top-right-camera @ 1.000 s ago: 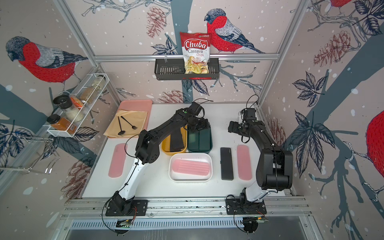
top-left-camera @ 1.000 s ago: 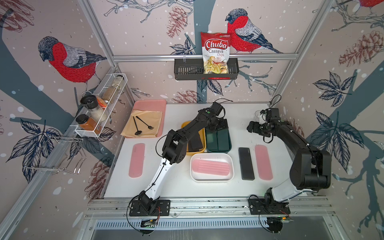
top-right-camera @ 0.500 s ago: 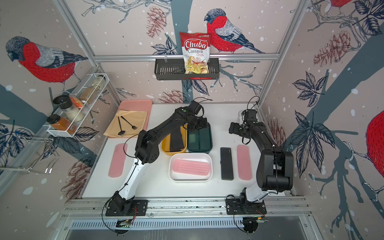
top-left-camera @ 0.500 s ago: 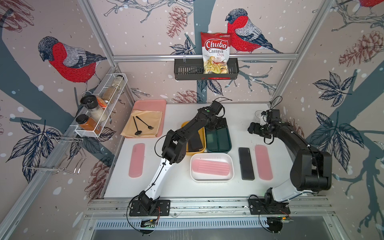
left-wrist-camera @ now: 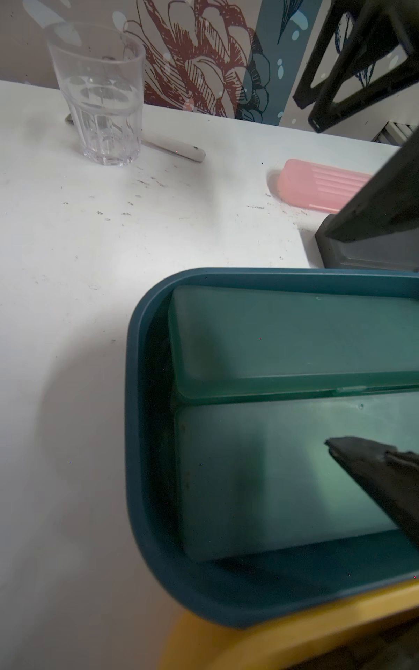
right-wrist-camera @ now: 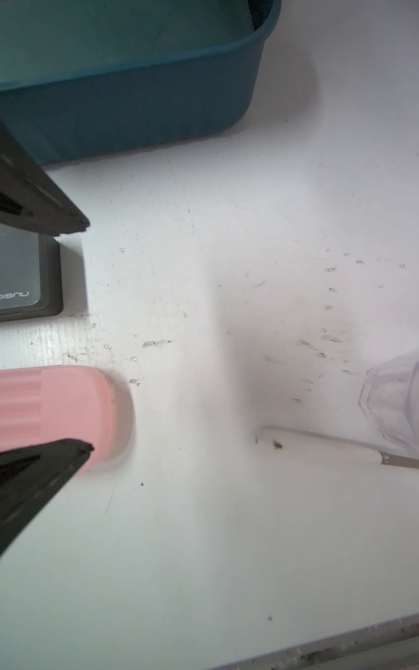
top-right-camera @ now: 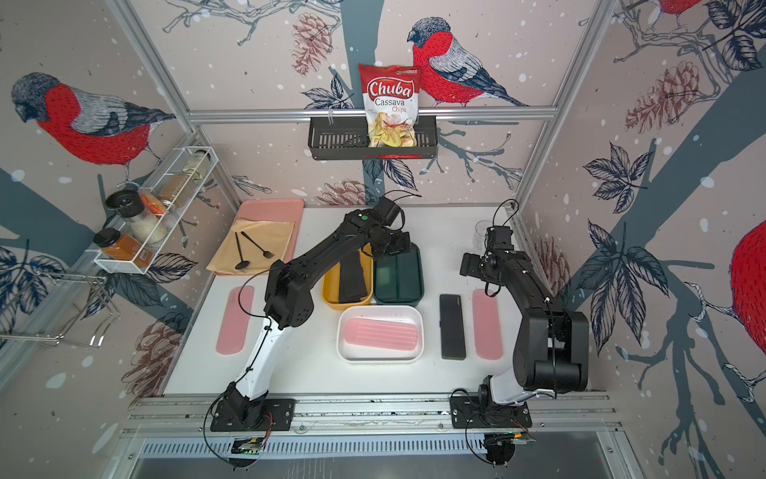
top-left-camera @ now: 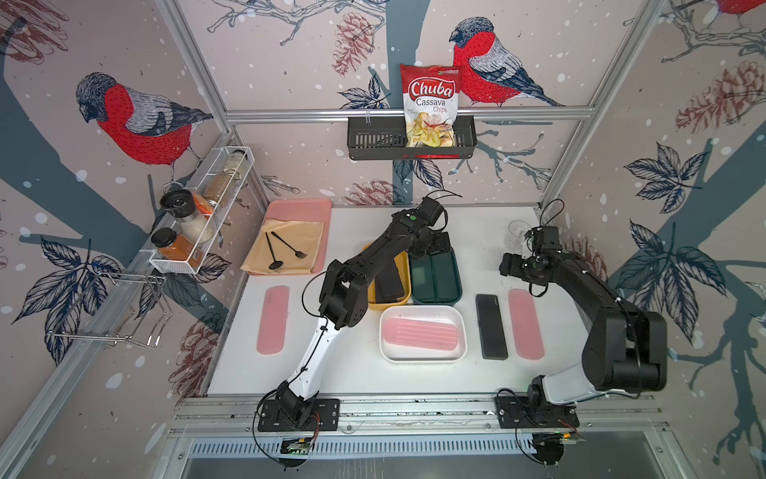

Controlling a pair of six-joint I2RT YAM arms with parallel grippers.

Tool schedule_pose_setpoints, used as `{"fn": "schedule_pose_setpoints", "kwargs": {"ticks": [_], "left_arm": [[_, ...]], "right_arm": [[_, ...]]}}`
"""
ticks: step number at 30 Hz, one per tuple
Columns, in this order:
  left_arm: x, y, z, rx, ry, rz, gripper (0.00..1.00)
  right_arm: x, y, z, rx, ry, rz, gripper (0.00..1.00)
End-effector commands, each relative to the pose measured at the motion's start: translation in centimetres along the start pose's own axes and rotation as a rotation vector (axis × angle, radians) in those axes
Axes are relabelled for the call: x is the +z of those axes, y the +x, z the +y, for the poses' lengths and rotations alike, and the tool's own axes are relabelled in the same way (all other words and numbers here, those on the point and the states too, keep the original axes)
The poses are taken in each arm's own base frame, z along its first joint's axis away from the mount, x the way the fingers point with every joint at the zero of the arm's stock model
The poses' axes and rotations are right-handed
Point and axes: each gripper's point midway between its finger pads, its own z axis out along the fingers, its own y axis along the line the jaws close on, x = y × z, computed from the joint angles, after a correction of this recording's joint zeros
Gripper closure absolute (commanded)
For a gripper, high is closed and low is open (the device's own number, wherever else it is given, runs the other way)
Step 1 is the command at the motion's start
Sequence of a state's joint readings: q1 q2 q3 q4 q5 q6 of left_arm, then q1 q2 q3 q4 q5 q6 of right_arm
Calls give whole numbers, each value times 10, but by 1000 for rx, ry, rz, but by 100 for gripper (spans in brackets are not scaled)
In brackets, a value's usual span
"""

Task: Place the pencil cases by color into the storage box
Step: Place the pencil case at the storage box.

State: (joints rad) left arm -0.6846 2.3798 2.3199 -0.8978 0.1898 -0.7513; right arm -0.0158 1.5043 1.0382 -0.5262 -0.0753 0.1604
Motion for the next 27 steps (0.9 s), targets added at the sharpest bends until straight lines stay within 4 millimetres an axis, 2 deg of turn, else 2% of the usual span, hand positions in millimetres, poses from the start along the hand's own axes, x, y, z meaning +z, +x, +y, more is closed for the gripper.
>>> {"fn": "schedule_pose_setpoints", "kwargs": {"ticks": [1,17,27], "left_arm": [[-13,-7,-3,17,-5,-39,11],[-36,-12,-11,42,11,-77,6],[-39,-10,-9,45,4,-73,6]], "right_arm": [[-1,10,-12,20,65,24,8],[4,59,-49,49,200,133,8],[16,70,-51,31,180,191,8]]}}
